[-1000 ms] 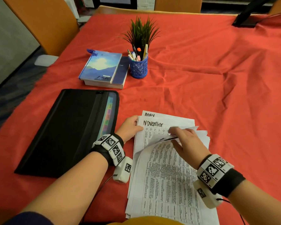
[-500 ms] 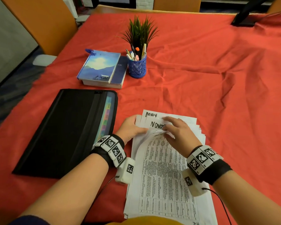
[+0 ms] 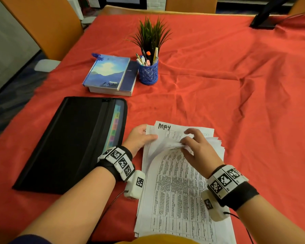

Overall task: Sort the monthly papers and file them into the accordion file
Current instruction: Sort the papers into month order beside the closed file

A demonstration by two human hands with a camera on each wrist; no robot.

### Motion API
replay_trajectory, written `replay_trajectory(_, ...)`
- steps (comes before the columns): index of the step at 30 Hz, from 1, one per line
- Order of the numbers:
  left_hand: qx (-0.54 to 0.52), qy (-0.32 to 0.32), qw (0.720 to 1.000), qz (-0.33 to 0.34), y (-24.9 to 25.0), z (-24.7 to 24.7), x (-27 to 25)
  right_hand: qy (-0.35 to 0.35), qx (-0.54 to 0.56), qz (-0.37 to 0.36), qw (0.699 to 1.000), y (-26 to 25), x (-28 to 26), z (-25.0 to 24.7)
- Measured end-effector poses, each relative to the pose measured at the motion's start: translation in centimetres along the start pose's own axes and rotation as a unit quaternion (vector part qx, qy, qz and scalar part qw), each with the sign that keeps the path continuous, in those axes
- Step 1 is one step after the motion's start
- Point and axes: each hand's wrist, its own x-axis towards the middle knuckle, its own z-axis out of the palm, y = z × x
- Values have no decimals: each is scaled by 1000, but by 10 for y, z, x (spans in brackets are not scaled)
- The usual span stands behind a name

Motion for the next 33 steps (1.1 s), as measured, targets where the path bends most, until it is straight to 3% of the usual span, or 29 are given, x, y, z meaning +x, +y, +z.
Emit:
replay_trajectory(6,8,-15,1000,18,-1,1,0,-26,3,10,1000,7,9,0)
replay_trajectory(15,-52,5,999,-17,-5,-5,-1,33,-16,-41,998,8,2,0)
replay_trajectory(20,-33,31,999,-30,-4,-7,2,60,-61,-86,993,12,-5,2)
replay_trajectory(24,-28,47,998,-24,-5,-5,3,20,-60,-98,993,8,-2,-2)
replay_trajectory(29,-1,40,999,-8,-6,-2,2,-21,-11,-49,999,5,4,-7)
replay_trajectory(33,11,33,999,-2,-4,0,0,-67,1,-49,997,9,8,-6)
